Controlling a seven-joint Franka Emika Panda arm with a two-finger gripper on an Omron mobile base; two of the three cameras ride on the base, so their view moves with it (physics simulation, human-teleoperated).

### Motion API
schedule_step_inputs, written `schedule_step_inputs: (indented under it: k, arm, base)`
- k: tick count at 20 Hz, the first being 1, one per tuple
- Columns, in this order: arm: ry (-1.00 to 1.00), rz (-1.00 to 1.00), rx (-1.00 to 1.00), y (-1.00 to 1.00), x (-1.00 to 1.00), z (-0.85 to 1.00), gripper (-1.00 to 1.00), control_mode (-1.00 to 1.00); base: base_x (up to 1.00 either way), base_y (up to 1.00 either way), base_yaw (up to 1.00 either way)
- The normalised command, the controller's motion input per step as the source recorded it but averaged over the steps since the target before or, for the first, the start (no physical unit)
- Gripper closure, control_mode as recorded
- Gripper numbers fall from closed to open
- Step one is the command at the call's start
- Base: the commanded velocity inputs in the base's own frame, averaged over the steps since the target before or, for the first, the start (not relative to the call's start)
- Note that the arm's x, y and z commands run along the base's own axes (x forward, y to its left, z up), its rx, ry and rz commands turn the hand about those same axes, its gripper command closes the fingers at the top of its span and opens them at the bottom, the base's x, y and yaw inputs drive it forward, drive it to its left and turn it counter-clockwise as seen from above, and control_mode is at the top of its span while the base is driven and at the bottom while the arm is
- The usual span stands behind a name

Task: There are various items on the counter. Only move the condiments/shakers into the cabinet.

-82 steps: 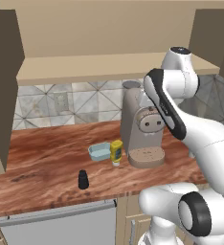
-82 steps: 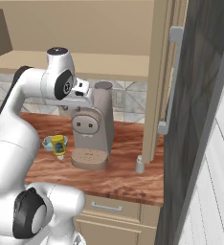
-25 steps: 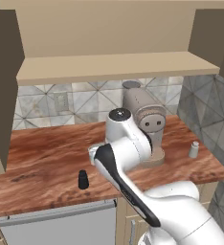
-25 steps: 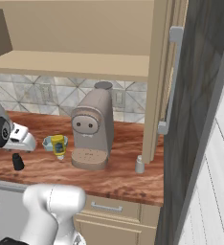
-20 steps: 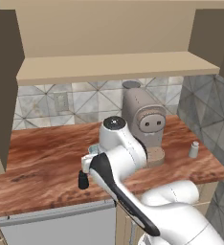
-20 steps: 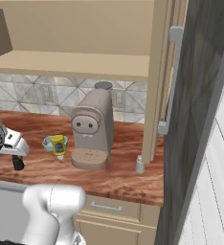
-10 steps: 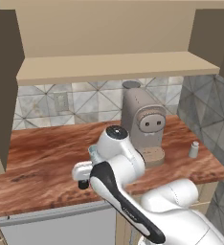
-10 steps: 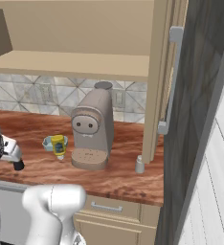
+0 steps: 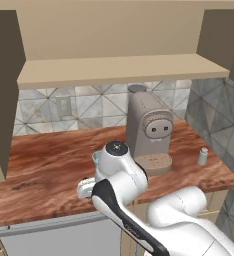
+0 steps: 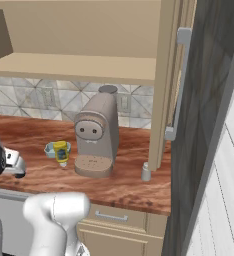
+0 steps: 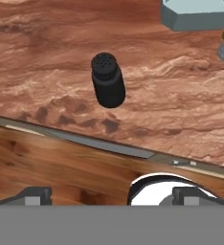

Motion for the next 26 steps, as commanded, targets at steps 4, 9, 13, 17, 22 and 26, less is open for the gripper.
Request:
schedule_step_inputs:
  k: [4,9,13,17,22,26]
  arm:
    - [0.00,0.05,-0.05,0.01,0.11,-0.34,-1.00,-1.00]
    - [0.00,0.04,0.00,0.03,0.15,-0.16,-1.00,-1.00]
    - [0.00,0.02,0.00,0.11,0.20,-0.04,-1.00,-1.00]
    - [0.00,0.01,0.00,0.23,0.16,-0.01,-1.00,-1.00]
    - [0.00,0.00,0.00,0.26,0.19,-0.03,-1.00,-1.00]
    - [0.00,0.00,-0.01,0.07,0.17,-0.09,-1.00,-1.00]
  base:
    - [0.00,0.00,0.00]
    - [0.00,0.00,0.00]
    - [0.00,0.00,0.00]
    - [0.00,0.00,0.00]
    - [0.00,0.00,0.00]
    - [0.00,0.00,0.00]
